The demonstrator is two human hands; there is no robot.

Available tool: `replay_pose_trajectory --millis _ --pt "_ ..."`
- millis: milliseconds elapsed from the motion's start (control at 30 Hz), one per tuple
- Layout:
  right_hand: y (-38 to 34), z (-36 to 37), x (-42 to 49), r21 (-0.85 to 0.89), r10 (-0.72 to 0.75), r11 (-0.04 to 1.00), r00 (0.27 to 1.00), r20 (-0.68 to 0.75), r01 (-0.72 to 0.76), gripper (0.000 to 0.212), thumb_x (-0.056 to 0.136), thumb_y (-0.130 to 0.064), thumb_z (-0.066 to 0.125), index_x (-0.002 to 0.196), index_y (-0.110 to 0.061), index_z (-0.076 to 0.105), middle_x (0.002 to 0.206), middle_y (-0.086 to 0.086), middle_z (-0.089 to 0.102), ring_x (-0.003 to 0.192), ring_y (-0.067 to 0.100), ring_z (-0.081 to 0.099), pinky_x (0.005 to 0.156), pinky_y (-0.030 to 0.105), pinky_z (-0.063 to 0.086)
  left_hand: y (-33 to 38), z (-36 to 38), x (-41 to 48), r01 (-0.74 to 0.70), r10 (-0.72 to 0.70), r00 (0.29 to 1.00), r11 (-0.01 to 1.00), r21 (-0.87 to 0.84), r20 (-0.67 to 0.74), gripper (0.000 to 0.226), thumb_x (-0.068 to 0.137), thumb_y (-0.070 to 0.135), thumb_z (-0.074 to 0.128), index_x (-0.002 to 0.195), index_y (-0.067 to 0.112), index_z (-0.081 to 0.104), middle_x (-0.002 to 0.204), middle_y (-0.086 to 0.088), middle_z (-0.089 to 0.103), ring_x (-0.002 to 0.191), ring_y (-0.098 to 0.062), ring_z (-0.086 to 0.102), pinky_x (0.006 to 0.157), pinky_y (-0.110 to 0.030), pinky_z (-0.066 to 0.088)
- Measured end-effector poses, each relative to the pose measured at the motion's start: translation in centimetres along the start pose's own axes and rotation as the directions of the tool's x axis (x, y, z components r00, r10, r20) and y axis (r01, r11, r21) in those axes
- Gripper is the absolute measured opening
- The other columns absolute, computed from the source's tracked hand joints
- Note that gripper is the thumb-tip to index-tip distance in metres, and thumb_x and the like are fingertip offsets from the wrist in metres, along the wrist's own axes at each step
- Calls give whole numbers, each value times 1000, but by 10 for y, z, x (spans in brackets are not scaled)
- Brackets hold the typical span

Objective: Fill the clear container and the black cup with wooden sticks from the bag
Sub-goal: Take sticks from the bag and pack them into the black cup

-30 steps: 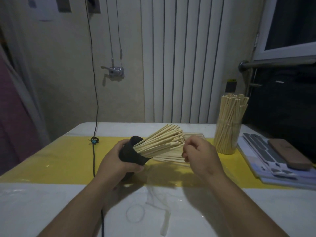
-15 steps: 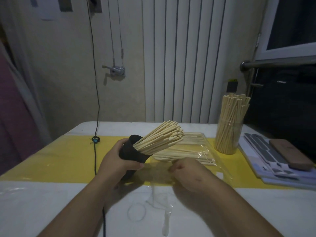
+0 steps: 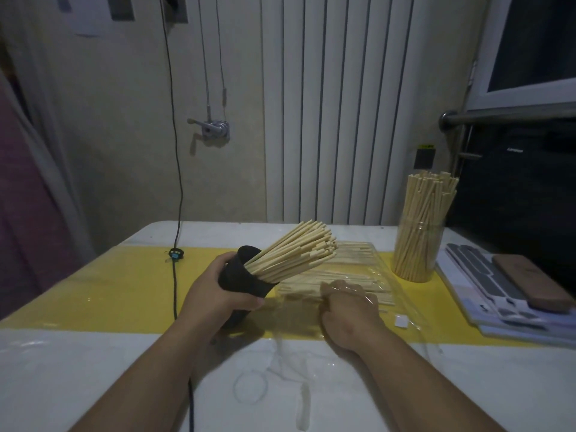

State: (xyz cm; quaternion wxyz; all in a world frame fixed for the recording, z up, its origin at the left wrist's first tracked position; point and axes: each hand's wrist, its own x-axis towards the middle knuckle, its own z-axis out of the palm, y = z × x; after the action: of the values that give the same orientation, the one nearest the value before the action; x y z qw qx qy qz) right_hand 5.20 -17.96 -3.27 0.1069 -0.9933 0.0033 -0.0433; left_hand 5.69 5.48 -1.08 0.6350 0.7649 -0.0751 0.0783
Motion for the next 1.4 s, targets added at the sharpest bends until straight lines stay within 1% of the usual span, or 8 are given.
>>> replay_pose_trajectory --millis 233,333,633,800,1000,1167,1267,1400 --pt "3 10 7 50 64 997 995 -77 -60 37 94 -30 39 124 -36 60 131 -5 51 124 28 40 97 41 28 0 1 0 5 -5 1000 1000 0 -4 80 38 23 86 112 41 61 111 8 67 100 -15 63 70 -27 49" --pt "4 10 8 62 62 997 992 -113 -55 31 95 -31 42 115 -38 65 122 -5 56 121 26 43 98 40 28 0 1 0 10 -10 1000 1000 -3 -3 81 38 23 87 112 41 61 112 8 68 103 -18 63 73 -31 50" --pt "0 8 7 96 97 992 985 -143 -84 28 93 -33 52 115 -39 67 116 -2 62 119 29 50 100 40 38 1 1 0 -1 1 1000 1000 9 -8 77 38 23 86 109 41 61 109 9 68 99 -14 63 71 -28 49" --pt "-2 1 2 139 40 990 991 -128 -22 27 91 -23 53 110 -32 70 109 -2 63 108 26 55 93 36 48 0 0 1 -2 2 1000 1000 1 -6 77 38 22 85 108 42 61 109 9 67 99 -13 63 72 -28 49" --pt "-5 -7 -7 206 45 978 991 -124 -19 32 89 -14 53 111 -33 68 111 -1 66 106 24 58 90 30 48 0 0 0 -3 3 1000 1000 -2 -8 78 37 22 86 108 41 62 107 10 69 98 -13 64 73 -30 50" --pt "-10 -11 -9 9 -56 998 998 -39 57 44 88 -9 51 126 -28 60 121 5 63 114 28 58 95 30 47 2 1 0 -7 7 1000 1000 6 -5 76 37 21 85 106 43 61 105 11 69 97 -12 64 68 -25 48" --pt "-11 -10 -12 -95 -102 991 994 -31 98 39 88 -10 47 123 -18 61 121 9 61 114 32 58 92 31 47 1 0 0 -2 2 1000 1000 3 -5 80 37 23 86 110 42 61 110 8 68 100 -15 64 69 -26 49" --pt "-11 -14 -14 -101 -119 988 992 -38 114 23 91 -17 50 109 -15 64 116 7 55 108 31 61 79 30 44 -1 0 1 -1 1 1000 1000 -9 -6 80 36 22 87 110 41 62 110 7 69 101 -18 65 73 -30 51"
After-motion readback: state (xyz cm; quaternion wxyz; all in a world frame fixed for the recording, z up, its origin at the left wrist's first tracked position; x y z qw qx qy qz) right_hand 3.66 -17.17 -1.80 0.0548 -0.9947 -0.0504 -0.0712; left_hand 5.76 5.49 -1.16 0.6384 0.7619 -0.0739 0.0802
